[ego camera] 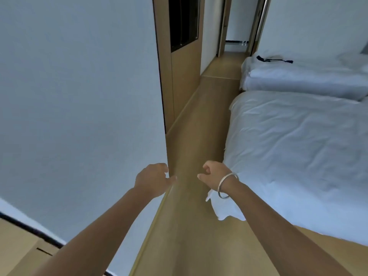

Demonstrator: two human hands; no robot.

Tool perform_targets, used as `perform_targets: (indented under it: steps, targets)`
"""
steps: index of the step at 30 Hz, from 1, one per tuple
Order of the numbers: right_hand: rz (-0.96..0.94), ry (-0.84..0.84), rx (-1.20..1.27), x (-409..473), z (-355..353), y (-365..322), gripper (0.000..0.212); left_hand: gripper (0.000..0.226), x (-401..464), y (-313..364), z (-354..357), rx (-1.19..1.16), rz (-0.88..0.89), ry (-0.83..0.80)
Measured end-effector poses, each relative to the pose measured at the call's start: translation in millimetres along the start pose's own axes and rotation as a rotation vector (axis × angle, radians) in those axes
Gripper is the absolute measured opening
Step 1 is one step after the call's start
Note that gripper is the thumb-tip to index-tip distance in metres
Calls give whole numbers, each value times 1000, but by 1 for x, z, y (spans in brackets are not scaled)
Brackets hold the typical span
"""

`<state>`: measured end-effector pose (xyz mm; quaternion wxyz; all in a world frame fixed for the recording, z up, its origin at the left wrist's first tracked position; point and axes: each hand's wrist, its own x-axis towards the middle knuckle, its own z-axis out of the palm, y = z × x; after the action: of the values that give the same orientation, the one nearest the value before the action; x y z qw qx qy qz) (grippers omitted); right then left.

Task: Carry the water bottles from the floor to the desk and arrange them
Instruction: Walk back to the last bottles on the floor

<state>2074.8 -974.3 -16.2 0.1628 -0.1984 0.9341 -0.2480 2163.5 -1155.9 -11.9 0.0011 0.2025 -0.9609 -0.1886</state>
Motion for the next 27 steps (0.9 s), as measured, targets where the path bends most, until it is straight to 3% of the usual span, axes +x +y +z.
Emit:
perform_targets:
  steps: [6, 15, 21, 27]
  targets:
    - [55, 25, -85, 49, -31, 34, 40, 33, 65, 42, 23, 30, 72, -47]
    - [135, -7, -189, 161, -50, 51, 40, 34, 199, 71, 38, 20, 175, -123]
    - [192, 18, -165, 258, -76, 44, 33, 34, 307, 81, 18, -5, 253, -155]
    - [262, 25, -128, 342, -91, 50, 40, 37, 410, 90, 13, -14, 270, -185]
